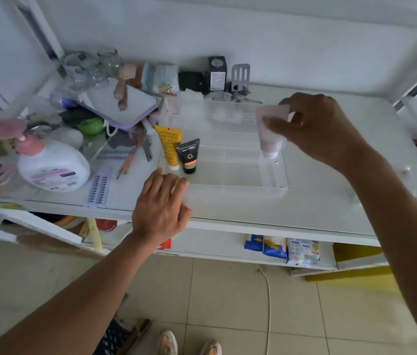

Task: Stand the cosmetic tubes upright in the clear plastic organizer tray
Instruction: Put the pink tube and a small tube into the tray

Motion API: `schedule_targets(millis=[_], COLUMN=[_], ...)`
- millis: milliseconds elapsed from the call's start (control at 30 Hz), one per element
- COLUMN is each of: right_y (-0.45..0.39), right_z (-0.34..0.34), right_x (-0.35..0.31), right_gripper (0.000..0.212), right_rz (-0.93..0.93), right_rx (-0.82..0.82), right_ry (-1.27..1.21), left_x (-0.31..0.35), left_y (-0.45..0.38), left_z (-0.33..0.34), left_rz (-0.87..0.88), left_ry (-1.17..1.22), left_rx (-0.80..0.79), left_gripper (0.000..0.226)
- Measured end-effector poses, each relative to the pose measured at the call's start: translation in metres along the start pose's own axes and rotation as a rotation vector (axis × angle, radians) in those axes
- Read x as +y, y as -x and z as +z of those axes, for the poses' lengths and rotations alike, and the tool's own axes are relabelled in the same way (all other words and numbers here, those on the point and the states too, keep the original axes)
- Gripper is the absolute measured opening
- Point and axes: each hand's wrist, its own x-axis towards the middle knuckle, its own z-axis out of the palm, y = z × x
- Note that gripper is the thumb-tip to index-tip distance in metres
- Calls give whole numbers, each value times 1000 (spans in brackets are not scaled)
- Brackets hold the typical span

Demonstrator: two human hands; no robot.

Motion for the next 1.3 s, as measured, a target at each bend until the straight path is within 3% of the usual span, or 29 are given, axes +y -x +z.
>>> schedule_targets(millis=[167, 300, 500, 733, 1033, 1200, 1300], right_y=[-22, -32, -30, -20, -7, 14, 35], right_z=[53, 89, 114, 132, 107, 65, 33], right_x=[-21, -21, -24, -34, -16, 28, 65], right_gripper=[28, 19, 22, 17, 22, 21, 15], right_rz=[-59, -15, 0, -47, 6, 186, 270], right_rx=[-14, -14, 78, 38, 97, 151, 126], right_ry=[-32, -31, -2, 42, -10, -141, -41], left_x=[-1, -2, -2, -2, 0, 4, 6], left_y=[1, 2, 1, 3, 0, -5, -5], left_z=[2, 5, 6, 5, -3, -9, -8], left_rz=[-1, 9, 14, 15, 18, 31, 31], left_ry=[2, 15, 8, 0, 2, -4, 1], left_rx=[20, 40, 42, 42, -8, -60, -43], left_gripper=[48, 46, 45, 46, 46, 47, 47])
